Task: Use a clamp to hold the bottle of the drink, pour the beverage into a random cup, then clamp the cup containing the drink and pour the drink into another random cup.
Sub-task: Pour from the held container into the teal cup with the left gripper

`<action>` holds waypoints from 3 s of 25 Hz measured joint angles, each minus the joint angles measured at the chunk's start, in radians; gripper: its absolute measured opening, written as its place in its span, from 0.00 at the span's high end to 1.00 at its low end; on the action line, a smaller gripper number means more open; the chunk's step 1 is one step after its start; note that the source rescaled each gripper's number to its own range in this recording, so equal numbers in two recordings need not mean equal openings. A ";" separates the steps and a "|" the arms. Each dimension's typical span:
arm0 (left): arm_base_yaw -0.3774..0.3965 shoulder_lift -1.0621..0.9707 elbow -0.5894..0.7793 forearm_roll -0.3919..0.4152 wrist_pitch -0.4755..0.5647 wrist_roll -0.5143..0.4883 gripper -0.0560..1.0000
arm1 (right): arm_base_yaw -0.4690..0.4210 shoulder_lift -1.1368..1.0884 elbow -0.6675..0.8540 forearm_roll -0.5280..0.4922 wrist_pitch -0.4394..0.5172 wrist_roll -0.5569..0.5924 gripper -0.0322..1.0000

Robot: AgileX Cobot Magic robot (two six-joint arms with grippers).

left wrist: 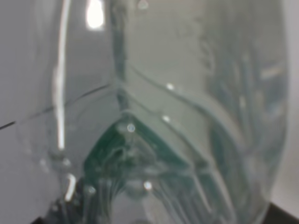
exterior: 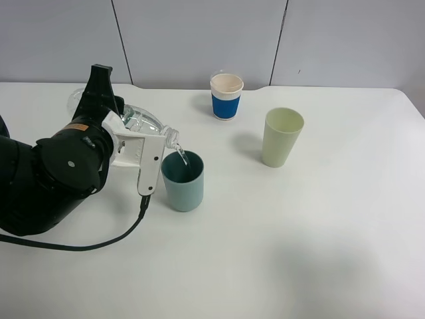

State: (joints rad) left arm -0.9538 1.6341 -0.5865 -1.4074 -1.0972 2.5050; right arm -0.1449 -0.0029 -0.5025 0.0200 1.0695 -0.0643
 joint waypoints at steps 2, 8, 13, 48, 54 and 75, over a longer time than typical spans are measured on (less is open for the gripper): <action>0.000 0.000 0.000 0.001 0.000 0.002 0.94 | 0.000 0.000 0.000 0.000 0.000 0.000 0.22; 0.000 0.000 0.000 0.005 -0.007 0.033 0.94 | 0.000 0.000 0.000 0.000 0.000 0.000 0.22; 0.000 0.000 0.000 0.005 -0.016 0.050 0.94 | 0.000 0.000 0.000 0.000 0.000 0.000 0.22; 0.000 0.000 0.000 0.087 -0.108 0.133 0.94 | 0.000 0.000 0.000 0.000 0.000 0.000 0.22; 0.000 0.000 0.000 0.112 -0.118 0.160 0.94 | 0.000 0.000 0.000 0.000 0.000 0.000 0.22; 0.000 0.000 0.000 0.203 -0.118 0.228 0.94 | 0.000 0.000 0.000 0.000 0.000 0.000 0.22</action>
State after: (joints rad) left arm -0.9538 1.6341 -0.5865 -1.2045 -1.2153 2.7330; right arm -0.1449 -0.0029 -0.5025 0.0200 1.0695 -0.0643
